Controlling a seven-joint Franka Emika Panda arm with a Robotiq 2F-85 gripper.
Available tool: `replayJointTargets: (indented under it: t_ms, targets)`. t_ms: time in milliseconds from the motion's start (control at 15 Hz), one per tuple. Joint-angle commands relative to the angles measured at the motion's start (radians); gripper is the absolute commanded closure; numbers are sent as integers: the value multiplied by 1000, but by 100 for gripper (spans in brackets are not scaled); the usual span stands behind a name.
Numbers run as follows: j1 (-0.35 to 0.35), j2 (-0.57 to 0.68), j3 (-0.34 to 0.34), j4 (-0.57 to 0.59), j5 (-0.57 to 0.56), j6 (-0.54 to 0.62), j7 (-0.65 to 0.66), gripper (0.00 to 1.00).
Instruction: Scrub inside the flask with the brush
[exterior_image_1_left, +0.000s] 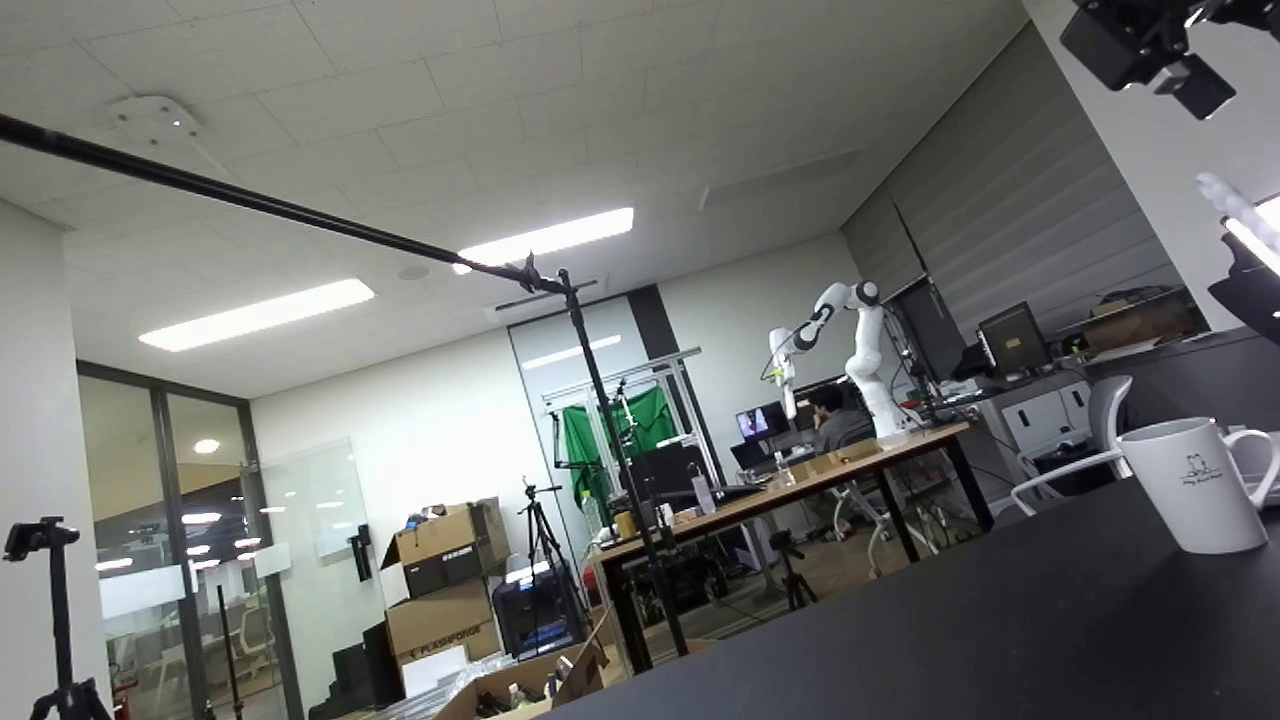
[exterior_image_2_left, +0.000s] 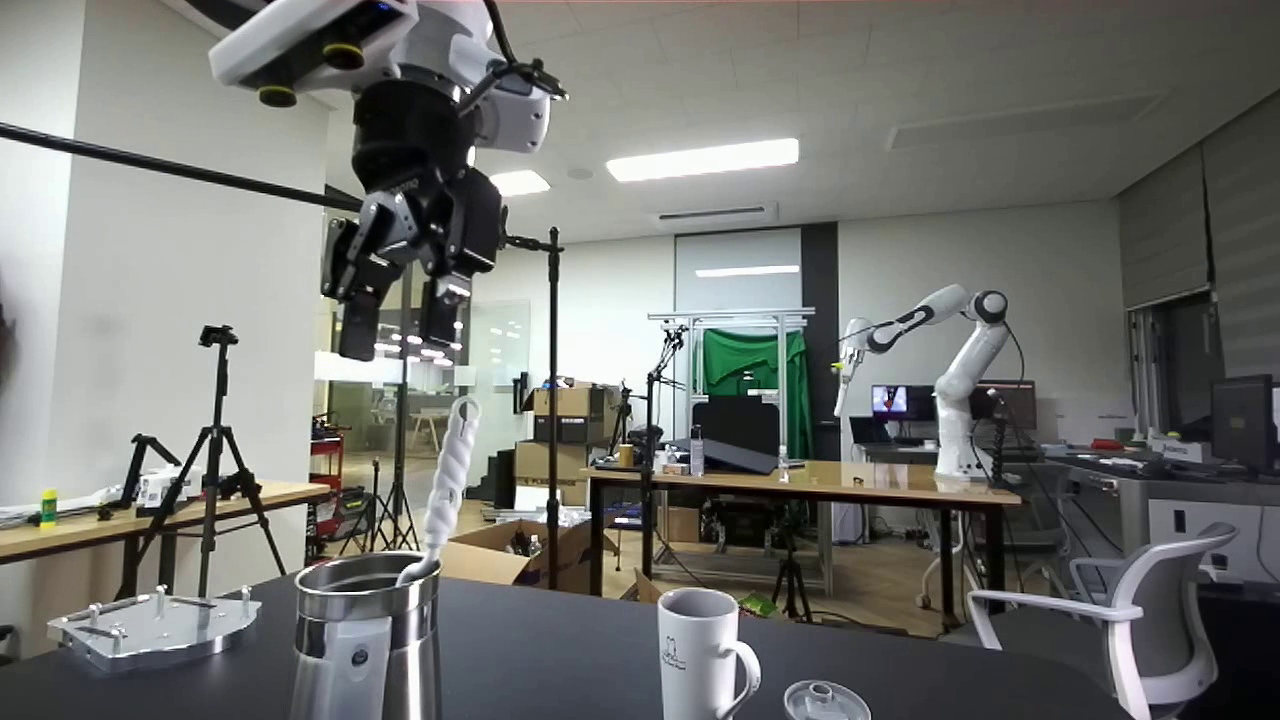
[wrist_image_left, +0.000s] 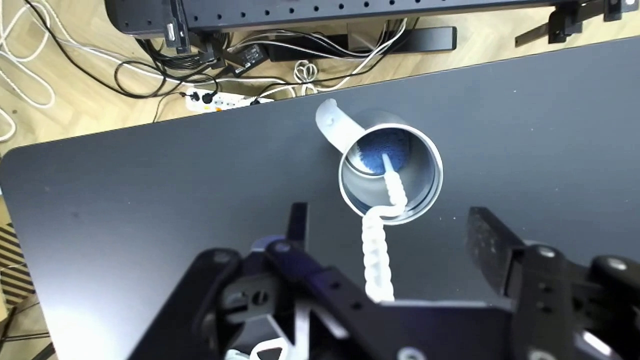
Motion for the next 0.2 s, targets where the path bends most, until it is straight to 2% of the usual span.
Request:
replayJointTargets:
  t_ms: [0,133]
  targets:
    - [9,3,-9,3,-3,-3,2,18]
    - [12,6,-9,6,-1,-4,1,18]
